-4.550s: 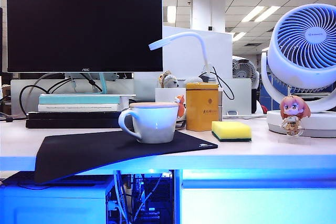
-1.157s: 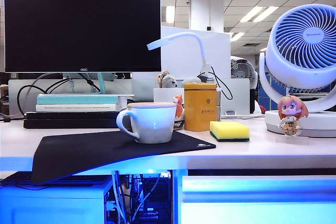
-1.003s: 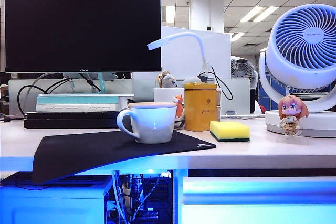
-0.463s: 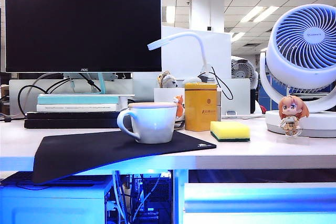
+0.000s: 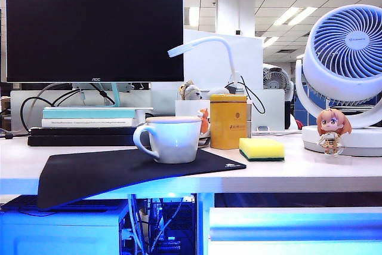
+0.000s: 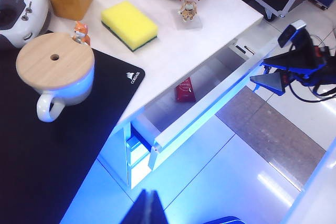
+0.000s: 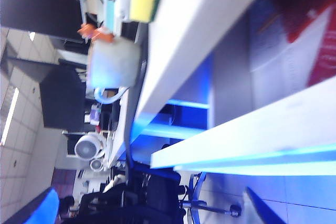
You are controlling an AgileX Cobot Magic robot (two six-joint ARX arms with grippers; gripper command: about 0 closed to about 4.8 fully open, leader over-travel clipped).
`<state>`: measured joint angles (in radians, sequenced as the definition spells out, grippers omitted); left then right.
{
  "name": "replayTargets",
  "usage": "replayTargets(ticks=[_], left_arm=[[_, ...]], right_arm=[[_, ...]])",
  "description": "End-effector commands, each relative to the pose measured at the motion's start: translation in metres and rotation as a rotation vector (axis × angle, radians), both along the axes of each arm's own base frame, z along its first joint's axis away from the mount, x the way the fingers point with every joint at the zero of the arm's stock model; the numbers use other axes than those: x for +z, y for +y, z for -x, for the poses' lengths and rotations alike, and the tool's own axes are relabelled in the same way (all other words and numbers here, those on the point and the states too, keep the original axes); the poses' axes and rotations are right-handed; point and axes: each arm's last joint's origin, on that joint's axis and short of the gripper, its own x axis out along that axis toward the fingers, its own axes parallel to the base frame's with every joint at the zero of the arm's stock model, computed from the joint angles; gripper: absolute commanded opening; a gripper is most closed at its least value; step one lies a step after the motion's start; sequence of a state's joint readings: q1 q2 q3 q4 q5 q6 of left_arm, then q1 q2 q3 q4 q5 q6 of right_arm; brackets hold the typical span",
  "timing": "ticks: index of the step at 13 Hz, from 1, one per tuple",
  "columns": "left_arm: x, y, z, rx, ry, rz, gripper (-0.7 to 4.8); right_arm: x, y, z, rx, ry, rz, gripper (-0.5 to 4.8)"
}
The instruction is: Open the drawer, place the cleaning sponge inside, then close the drawer.
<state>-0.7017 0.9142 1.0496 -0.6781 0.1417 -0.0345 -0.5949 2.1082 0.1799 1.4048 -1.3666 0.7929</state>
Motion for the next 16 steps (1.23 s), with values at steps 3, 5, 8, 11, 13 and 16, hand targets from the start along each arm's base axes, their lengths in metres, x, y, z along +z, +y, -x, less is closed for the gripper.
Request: replayTargets(ticks=[3, 5, 8, 11, 13, 16], left_arm=[[0.001, 0.000, 0.000, -0.009, -0.002, 0.005, -0.06], [0.001, -0.001, 0.001, -0.048, 0.001, 0.012, -0.06], [0.001, -0.002, 0.003, -0.114, 0.005, 0.026, -0.06], [0.001, -0.002, 0.003, -0.117, -0.002, 0.025, -0.06], [0.002, -0.002, 0.003, -0.117, -0.003, 0.025, -0.06], [0.003, -0.003, 0.002, -0.117, -0.017, 0.035, -0.06]], right_arm=[[0.042, 0.000, -0.001, 0.000, -0.076, 0.009, 4.79], [0.062, -0.002, -0.004, -0.075, -0.113, 0.036, 4.79], [0.144, -0.010, -0.016, -0.165, -0.343, 0.096, 4.79], [0.235, -0.016, -0.023, -0.230, -0.519, 0.059, 4.79], [0.277, -0.023, -0.031, -0.291, -0.533, 0.010, 4.79], [0.346, -0.009, -0.038, -0.235, -0.731, 0.054, 4.79]])
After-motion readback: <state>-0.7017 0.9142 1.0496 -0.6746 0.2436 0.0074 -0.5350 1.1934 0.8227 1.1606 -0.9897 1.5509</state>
